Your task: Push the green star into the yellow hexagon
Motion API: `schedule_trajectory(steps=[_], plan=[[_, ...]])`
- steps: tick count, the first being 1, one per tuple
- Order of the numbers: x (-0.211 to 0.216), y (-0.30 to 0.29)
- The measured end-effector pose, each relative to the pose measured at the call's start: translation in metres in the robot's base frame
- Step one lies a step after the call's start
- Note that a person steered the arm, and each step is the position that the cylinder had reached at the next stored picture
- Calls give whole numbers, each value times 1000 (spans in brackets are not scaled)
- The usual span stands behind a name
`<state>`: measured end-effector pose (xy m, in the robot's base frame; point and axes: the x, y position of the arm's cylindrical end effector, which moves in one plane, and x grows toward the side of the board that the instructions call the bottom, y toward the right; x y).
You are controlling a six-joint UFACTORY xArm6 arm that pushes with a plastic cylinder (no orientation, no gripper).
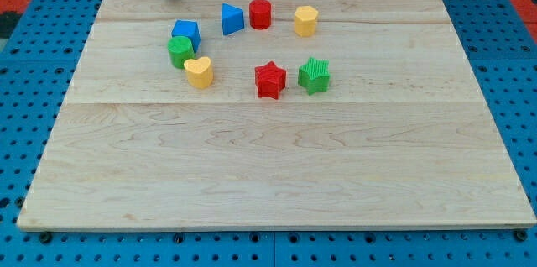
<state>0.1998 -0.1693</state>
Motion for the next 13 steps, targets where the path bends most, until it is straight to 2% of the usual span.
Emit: schedule_trajectory(steps=[7, 9, 13], plan=[[5, 0], [14, 64], [13, 70]])
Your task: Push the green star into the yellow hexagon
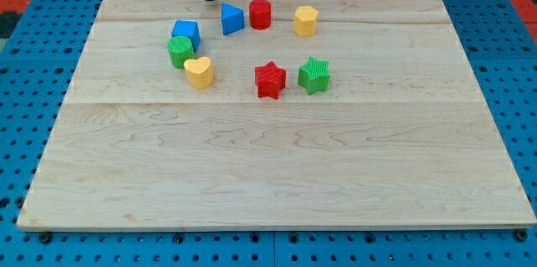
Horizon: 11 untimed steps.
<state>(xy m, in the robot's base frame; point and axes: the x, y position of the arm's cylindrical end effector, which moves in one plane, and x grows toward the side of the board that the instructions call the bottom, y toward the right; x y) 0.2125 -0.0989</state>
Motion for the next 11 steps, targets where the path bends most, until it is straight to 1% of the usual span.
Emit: schedule_trajectory(steps=[3, 6, 7, 8, 9, 11], plan=[[-5, 4], [-8, 33], [-8, 74], [-3, 105], [30, 110], [33, 106]])
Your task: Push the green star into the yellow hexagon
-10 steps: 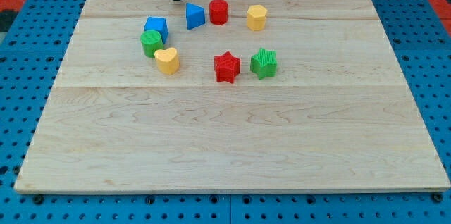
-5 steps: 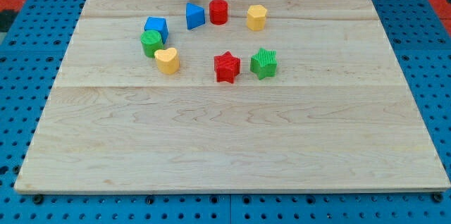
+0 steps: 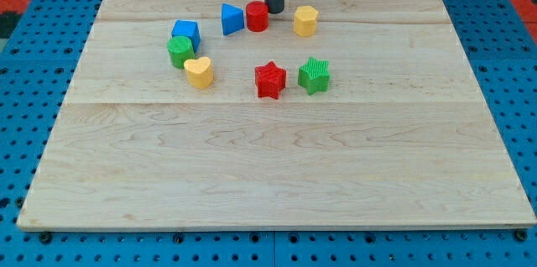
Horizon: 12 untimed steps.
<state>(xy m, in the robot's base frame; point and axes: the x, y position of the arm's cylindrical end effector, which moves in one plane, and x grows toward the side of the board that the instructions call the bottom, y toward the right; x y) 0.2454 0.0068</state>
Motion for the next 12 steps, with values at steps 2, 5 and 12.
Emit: schedule_trajectory(steps=[2, 5, 12], plan=[[-18, 61], [17, 73], [183, 67]])
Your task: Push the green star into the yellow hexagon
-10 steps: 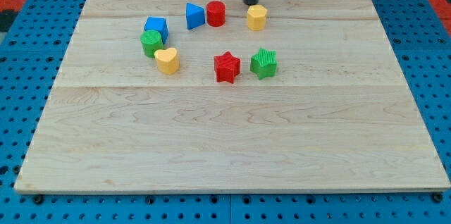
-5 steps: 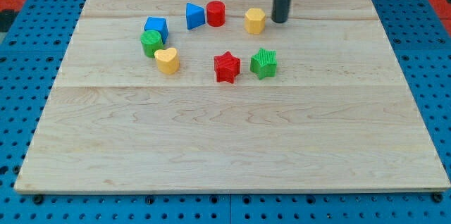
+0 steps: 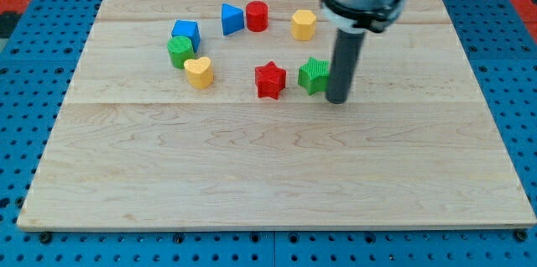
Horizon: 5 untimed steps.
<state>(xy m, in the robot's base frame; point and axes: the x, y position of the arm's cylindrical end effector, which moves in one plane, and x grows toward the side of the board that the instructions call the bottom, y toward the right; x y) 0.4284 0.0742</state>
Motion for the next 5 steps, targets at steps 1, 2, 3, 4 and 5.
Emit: schedule_trajectory(steps=[1, 2, 3, 4, 5], plan=[[-62, -15], [-87, -24], [-55, -45], [-88, -70], [-124, -51]])
